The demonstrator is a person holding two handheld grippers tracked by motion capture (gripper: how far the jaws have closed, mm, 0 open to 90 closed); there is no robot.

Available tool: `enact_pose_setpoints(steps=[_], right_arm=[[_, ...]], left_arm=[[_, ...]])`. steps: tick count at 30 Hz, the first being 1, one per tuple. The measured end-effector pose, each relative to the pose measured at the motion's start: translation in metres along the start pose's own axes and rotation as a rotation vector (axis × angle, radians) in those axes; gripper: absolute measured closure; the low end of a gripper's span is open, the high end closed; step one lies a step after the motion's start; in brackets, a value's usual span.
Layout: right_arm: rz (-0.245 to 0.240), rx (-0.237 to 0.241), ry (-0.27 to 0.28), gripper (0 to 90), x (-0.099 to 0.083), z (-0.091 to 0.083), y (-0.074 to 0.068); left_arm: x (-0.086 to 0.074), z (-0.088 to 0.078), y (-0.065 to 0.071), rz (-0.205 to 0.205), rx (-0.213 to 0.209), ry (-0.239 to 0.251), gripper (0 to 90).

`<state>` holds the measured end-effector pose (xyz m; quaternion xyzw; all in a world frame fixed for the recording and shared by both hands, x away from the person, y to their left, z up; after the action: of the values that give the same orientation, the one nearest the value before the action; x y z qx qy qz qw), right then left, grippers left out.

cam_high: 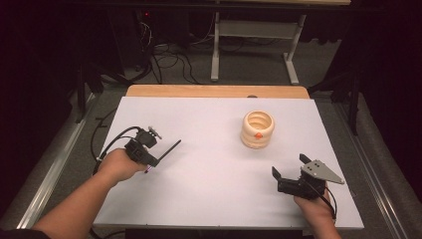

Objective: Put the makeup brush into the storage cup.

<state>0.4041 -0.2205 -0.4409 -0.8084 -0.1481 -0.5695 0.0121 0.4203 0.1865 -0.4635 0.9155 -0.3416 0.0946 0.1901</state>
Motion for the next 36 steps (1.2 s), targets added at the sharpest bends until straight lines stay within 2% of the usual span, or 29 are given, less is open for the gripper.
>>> enact_pose_setpoints(steps=[5,12,22,28,36], right_arm=[[0.000,-0.002,0.000,0.9,0.000,0.000,0.000],[0.002,-0.002,-0.002,0.9,0.000,0.000,0.000],[-0.001,0.000,-0.002,0.9,0.000,0.000,0.000],[-0.003,-0.001,-0.001,0.9,0.000,0.000,0.000],[-0.006,-0.001,-0.002,0.9,-0.001,0.000,0.000]], left_arm=[[0.004,-0.009,0.003,0.017,0.009,0.001,83.7],[0.007,-0.016,0.007,0.037,0.018,-0.028,83.7],[0.020,-0.031,0.016,0.080,0.022,-0.035,83.6],[0.025,-0.026,0.024,0.107,0.016,-0.050,83.7],[0.034,-0.017,0.043,0.157,-0.006,-0.057,83.6]])
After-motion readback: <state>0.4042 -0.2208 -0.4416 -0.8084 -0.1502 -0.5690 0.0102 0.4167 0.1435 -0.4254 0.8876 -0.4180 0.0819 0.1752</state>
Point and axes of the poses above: each handheld gripper's, and its own axes: z roughly forward along the jaws, x roughly out of its top, y roughly to its right, the point moved 10 cm from there along z, roughly forward along the jaws, and after that the axes turned 12 degrees about -x, right-handed, at the moved point
